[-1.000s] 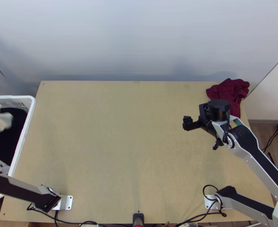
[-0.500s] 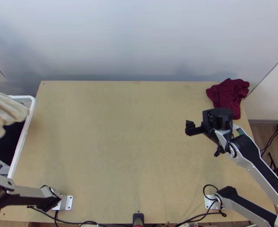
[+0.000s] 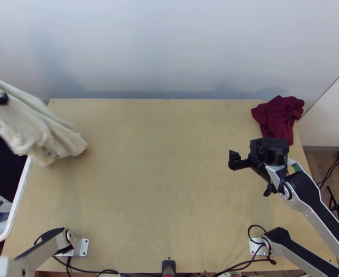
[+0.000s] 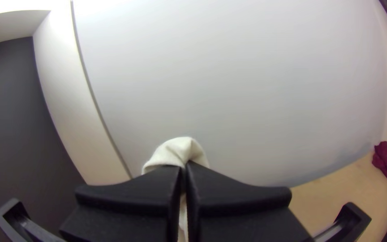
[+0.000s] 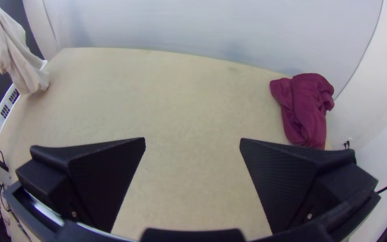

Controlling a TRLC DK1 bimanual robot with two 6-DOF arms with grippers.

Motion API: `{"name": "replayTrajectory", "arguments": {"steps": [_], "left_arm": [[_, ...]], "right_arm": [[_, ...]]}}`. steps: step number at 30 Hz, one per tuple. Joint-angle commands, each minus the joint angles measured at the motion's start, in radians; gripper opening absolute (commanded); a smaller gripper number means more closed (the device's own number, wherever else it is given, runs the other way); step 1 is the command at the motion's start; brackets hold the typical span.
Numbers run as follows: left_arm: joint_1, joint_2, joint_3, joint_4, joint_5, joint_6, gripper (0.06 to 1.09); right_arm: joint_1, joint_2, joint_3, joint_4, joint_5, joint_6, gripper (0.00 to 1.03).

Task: Fold the t-shirt

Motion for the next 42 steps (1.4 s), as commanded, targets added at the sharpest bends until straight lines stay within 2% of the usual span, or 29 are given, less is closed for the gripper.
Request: {"name": "replayTrajectory", "arguments": {"steps": [1,7,13,18,22,29,33,37,42], "left_arm": [[-0.231,-0.13,-0.166,0.006,-0.044,0.044,0.09],[-0.457,-0.176,-0.185,0.046,-0.102,-0.015,0.09],[-0.736,-0.174,-0.182,0.132,-0.246,-0.038,0.09],[-0.941,-0.168,-0.186,0.191,-0.271,-0.042,0.1],[-1.084,-0.159,-0.182,0.224,-0.271,-0.038,0.09],[-1.326,-0.136,-0.257,0.149,-0.271,0.008,0.09],[-1.414,-0.084,-0.252,0.158,-0.266,0.005,0.1],[-1.455,-0.03,-0.251,0.257,-0.222,-0.001,0.1],[-1.461,0.082,-0.197,0.408,-0.22,0.025,0.1]], "right_arm": [[-0.006,-0.043,-0.039,0.0,0.0,0.001,0.98],[-0.02,-0.082,-0.082,0.0,0.0,0.002,0.98],[-0.037,-0.127,-0.108,-0.005,0.0,0.001,0.98],[-0.051,-0.165,-0.133,-0.012,0.0,-0.001,0.98],[-0.064,-0.193,-0.151,-0.014,0.0,-0.002,0.98],[-0.071,-0.22,-0.179,-0.017,0.0,0.001,0.98],[-0.077,-0.234,-0.194,-0.02,0.0,-0.001,0.98],[-0.083,-0.248,-0.203,-0.02,0.0,-0.002,0.98],[-0.091,-0.254,-0.219,-0.017,-0.001,0.002,0.98]]}}
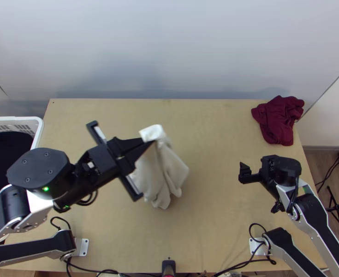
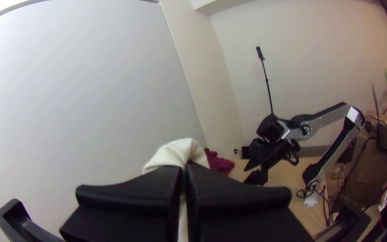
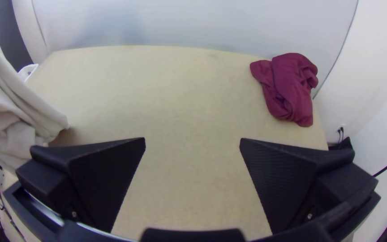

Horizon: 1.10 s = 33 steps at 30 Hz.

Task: Fold the t-shirt

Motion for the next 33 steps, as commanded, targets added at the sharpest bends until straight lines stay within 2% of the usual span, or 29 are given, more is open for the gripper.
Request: {"name": "replayTrajectory", "arguments": {"steps": [1,4,11,16,22,24,25,26,27,29,30,33], "left_arm": [[-0.042,0.144,0.04,0.178,0.012,0.028,0.1],[0.033,0.23,0.029,0.349,0.0,0.034,0.1],[0.23,0.452,-0.037,0.59,0.001,0.053,0.1],[0.366,0.652,-0.058,0.685,0.001,0.05,0.1],[0.48,0.841,-0.049,0.681,-0.007,0.031,0.1],[0.51,0.89,-0.039,0.679,-0.037,0.024,0.11],[0.529,0.913,-0.028,0.679,-0.051,0.022,0.17],[0.544,0.936,-0.009,0.673,-0.074,0.013,0.29],[0.561,0.954,0.011,0.652,-0.092,-0.001,0.47],[0.589,0.971,0.055,0.569,-0.132,-0.048,0.92],[0.601,0.966,0.077,0.507,-0.149,-0.078,1.05],[0.625,0.902,0.112,0.314,-0.149,-0.157,1.05]], "right_arm": [[-0.009,-0.015,-0.026,0.004,-0.001,0.003,0.98],[-0.012,-0.018,-0.032,0.01,-0.001,0.012,0.98],[-0.018,-0.009,-0.045,0.041,0.0,0.012,0.98],[-0.018,0.019,-0.055,0.067,0.0,0.001,0.98],[-0.009,0.059,-0.065,0.093,-0.006,-0.002,0.98],[-0.009,0.066,-0.065,0.095,-0.024,0.0,0.98],[-0.009,0.069,-0.067,0.095,-0.038,0.001,0.98],[-0.009,0.069,-0.068,0.095,-0.049,0.003,0.98],[-0.009,0.069,-0.068,0.095,-0.059,0.006,0.98],[-0.005,0.068,-0.068,0.095,-0.084,0.014,0.98],[-0.005,0.068,-0.07,0.095,-0.089,0.041,0.98],[0.006,0.06,-0.068,0.055,-0.148,0.052,0.98]]}}
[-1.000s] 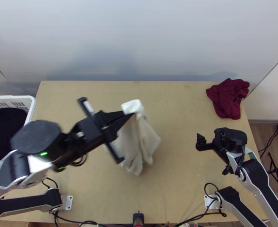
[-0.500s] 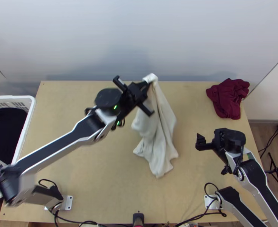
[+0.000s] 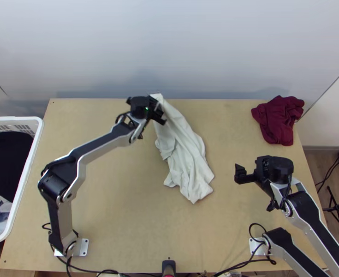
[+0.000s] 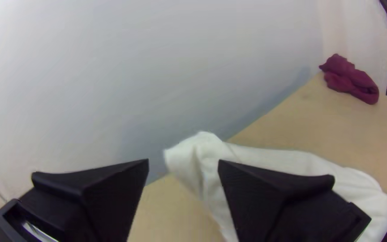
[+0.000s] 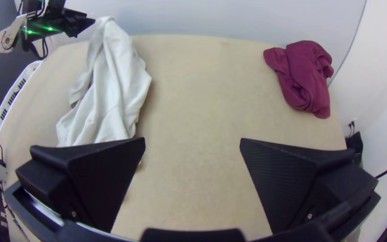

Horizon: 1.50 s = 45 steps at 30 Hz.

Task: Fold the t-shirt

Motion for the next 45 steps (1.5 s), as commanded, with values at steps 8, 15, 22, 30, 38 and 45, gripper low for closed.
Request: {"name": "replayTrajectory", "arguments": {"steps": [8,15,22,30,38,45], "left_arm": [[0.106,-0.358,-0.117,-0.433,-0.027,-0.168,1.04],[0.149,-0.628,-0.29,-0.505,0.001,-0.165,1.04],[0.183,-0.767,-0.381,-0.555,-0.002,-0.168,1.04],[0.235,-0.859,-0.439,-0.577,-0.005,-0.213,1.04],[0.31,-0.931,-0.482,-0.586,-0.005,-0.216,1.04],[0.356,-0.957,-0.527,-0.586,-0.005,-0.217,1.04]], "right_arm": [[0.095,0.002,0.019,-0.216,-0.242,0.01,0.98],[0.203,0.03,0.024,-0.284,-0.245,-0.057,0.98],[0.329,0.103,0.016,-0.279,-0.236,-0.138,0.98],[0.454,0.205,0.019,-0.15,-0.148,-0.201,0.97],[0.471,0.298,0.022,-0.027,-0.108,-0.258,0.97],[0.52,0.37,0.007,0.022,-0.059,-0.29,0.91]]}}
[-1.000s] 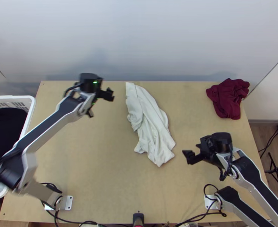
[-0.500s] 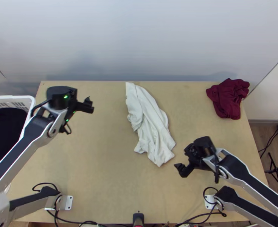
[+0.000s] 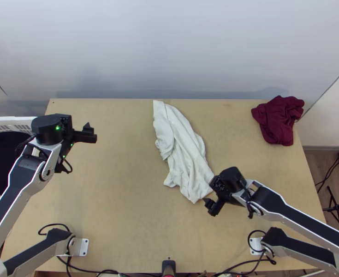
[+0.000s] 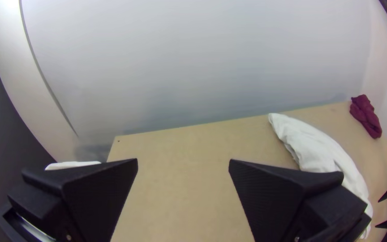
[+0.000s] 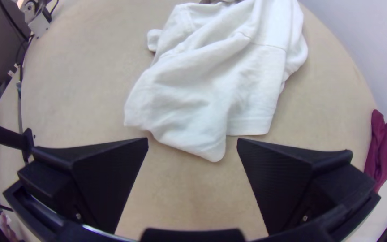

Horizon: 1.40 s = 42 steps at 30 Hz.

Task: Fold the t-shirt

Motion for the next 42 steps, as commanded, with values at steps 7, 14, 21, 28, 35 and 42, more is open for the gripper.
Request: {"name": "replayTrajectory", "arguments": {"steps": [7,14,21,28,35,42], "left_arm": [[0.055,-0.036,-0.041,-0.001,0.0,-0.012,1.04],[0.075,-0.036,-0.039,-0.006,0.0,-0.011,1.04],[0.075,-0.04,-0.039,-0.015,0.0,-0.006,1.04],[0.069,-0.048,-0.069,-0.014,0.002,-0.006,1.04],[0.06,-0.062,-0.075,-0.015,0.002,-0.006,1.04],[0.02,-0.085,-0.058,-0.06,0.003,-0.005,1.03]], "right_arm": [[0.034,0.191,-0.006,0.081,0.051,-0.031,0.75],[0.045,0.142,0.024,0.12,0.051,-0.066,0.03],[0.05,-0.004,0.258,-0.111,0.051,-0.048,0.03],[-0.004,0.013,0.653,-0.255,0.054,-0.052,0.03],[-0.141,0.214,1.114,-0.286,0.051,0.021,0.03],[-0.239,0.386,1.46,-0.257,0.051,0.112,0.03]]}}
